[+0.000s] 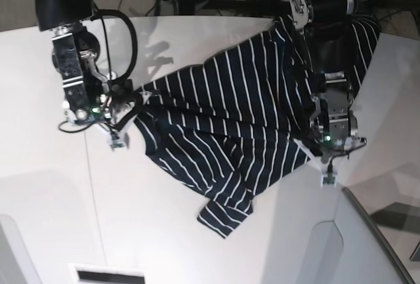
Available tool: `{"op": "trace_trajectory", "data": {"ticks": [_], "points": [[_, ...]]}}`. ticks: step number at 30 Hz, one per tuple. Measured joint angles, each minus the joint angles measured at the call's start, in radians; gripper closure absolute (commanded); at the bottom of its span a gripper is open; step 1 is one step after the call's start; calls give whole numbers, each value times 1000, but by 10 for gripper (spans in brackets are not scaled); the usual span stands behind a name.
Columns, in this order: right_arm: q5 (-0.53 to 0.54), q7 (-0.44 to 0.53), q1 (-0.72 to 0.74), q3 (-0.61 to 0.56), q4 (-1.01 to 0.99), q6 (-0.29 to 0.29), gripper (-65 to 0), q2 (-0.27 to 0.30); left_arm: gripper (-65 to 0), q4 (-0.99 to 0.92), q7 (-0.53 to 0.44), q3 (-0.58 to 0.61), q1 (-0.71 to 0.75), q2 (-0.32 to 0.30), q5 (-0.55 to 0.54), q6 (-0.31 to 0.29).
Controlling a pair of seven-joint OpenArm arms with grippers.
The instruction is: Layout the t-shirt on the table in an organized manner, then fold the t-shirt properly
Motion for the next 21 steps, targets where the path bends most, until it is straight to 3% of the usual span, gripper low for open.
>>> {"op": "trace_trajectory", "data": {"ticks": [6, 9, 12, 17, 21], "points": [[6, 3, 84, -21, -98, 1, 0, -36, 0, 49, -9, 58, -77, 40, 5, 0], [5, 34, 117, 59, -160, 1, 0, -34, 0, 85, 6, 124, -66, 84, 10, 0], [-7, 55, 127, 142, -229, -6, 0, -23, 0, 164, 109, 198, -51, 148, -1, -10], [11, 82, 150, 200, -306, 1, 0, 8, 0, 415, 192, 407, 27, 181, 6, -7], [12, 97, 148, 199, -310, 1, 0, 15, 0, 524, 258, 597, 152, 174, 1, 48]]}}
